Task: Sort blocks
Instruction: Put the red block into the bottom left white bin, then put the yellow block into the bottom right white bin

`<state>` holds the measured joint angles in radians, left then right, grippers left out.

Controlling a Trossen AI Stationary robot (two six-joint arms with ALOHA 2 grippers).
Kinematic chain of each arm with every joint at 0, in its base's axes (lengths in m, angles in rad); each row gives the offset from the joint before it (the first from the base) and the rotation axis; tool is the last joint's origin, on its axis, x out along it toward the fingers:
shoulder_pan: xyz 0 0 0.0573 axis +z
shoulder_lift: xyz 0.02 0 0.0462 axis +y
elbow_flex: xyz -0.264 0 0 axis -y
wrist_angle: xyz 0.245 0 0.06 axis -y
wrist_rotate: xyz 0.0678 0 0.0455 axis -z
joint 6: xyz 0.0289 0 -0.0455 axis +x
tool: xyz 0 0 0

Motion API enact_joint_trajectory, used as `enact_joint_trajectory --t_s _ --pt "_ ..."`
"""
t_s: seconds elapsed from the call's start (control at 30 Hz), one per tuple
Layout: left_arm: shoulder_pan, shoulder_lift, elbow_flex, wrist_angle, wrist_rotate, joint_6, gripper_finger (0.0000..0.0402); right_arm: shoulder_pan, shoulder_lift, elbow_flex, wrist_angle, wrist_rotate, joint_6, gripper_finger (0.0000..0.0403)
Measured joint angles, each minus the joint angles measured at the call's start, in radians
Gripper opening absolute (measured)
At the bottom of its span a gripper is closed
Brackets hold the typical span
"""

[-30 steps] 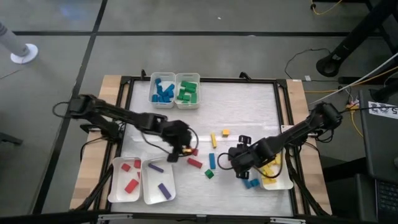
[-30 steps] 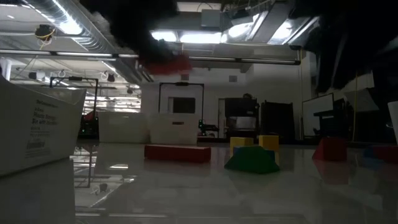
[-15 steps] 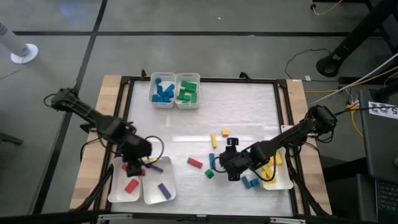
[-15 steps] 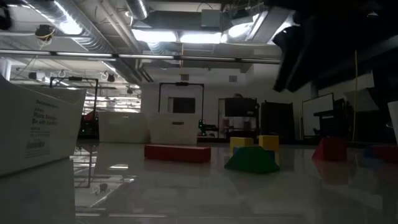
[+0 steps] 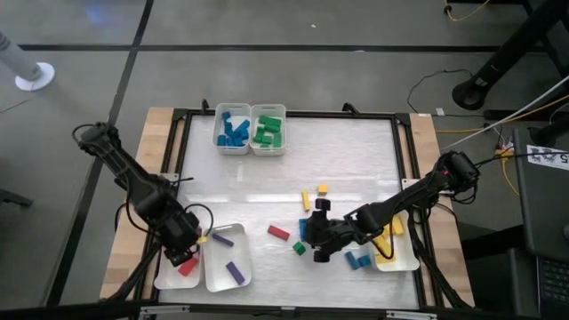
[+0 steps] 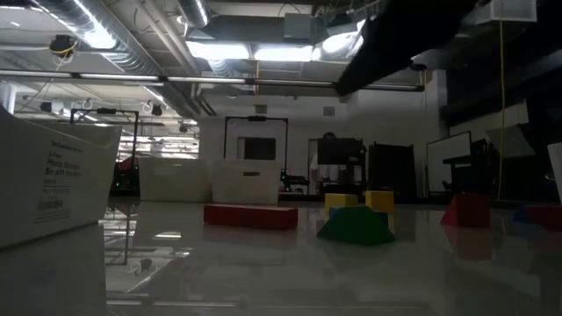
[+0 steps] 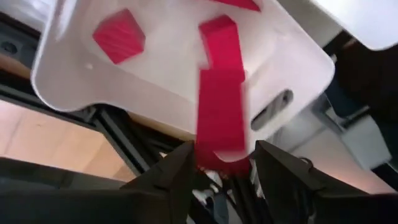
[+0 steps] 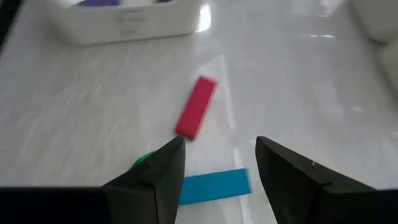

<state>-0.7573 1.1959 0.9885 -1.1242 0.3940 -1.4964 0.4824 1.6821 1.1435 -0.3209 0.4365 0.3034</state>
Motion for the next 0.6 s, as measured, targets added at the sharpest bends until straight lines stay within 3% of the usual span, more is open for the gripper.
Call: enact_joint_trajectory --t_s 0.13,0.33,0.6 --pt "-0.011 0.027 0.0 0.005 -0.047 -0.001 0.0171 -0.035 0.0 0.0 0.01 0.068 0.162 0.0195" --pt "-0.008 0.038 0.0 0.01 -0.06 0.025 0.0187 -0.125 0.0 0.0 -0.034 0.013 0.349 0.0195" --pt "-0.015 0.038 0.0 0.009 -0.181 0.058 0.0188 -0.229 0.062 0.0 -0.1 -0.011 0.407 0.0195"
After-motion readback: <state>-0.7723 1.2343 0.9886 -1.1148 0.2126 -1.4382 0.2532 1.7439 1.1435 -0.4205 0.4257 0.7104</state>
